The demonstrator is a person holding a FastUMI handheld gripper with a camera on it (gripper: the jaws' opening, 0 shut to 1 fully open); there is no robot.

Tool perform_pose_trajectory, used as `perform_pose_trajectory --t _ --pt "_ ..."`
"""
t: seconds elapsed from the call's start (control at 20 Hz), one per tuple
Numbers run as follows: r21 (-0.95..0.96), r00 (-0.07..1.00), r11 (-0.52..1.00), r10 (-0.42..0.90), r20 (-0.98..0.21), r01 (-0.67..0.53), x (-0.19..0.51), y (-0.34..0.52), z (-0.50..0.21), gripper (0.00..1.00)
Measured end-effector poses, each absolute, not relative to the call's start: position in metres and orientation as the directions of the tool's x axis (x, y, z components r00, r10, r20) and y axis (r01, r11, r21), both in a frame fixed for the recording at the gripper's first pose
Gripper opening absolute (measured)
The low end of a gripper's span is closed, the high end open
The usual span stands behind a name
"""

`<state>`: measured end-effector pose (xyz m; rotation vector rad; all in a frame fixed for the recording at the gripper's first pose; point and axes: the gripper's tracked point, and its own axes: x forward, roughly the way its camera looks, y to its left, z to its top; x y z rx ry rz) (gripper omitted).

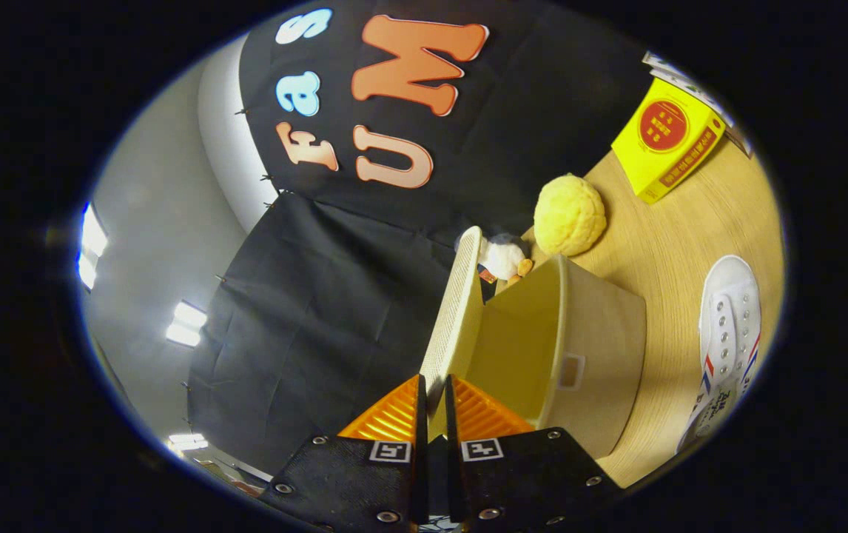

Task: Open the storage box then place both shoes into the box .Put the left shoe in first, then the right shoe, with the right side of both shoes facing outward in a uniform manner.

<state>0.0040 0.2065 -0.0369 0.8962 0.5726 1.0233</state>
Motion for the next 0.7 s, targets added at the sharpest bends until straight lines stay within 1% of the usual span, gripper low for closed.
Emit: perform_pose_trajectory --t 0.05,0.2,0.3,0.4,0.55,0.7 --pt "0.831 0.43 0.252 0.903 -0.017 -0.496 0.003 0.214 -0.029 0.09" --pt "0.781 0.415 0.29 0.909 -0.043 -0.553 -0.006 0.238 -0.006 0.1" --pt "0.76 0.405 0.292 0.913 -0.042 -0.58 -0.009 0.26 0.011 0.1" --pt "0.738 0.373 0.277 0.927 -0.037 -0.615 -0.017 0.286 0.024 0.1" --pt "0.731 0.348 0.276 0.936 -0.056 -0.624 -0.019 0.318 0.029 0.11" --pt "0.713 0.345 0.291 0.936 -0.072 -0.638 -0.02 0.348 0.034 0.11"
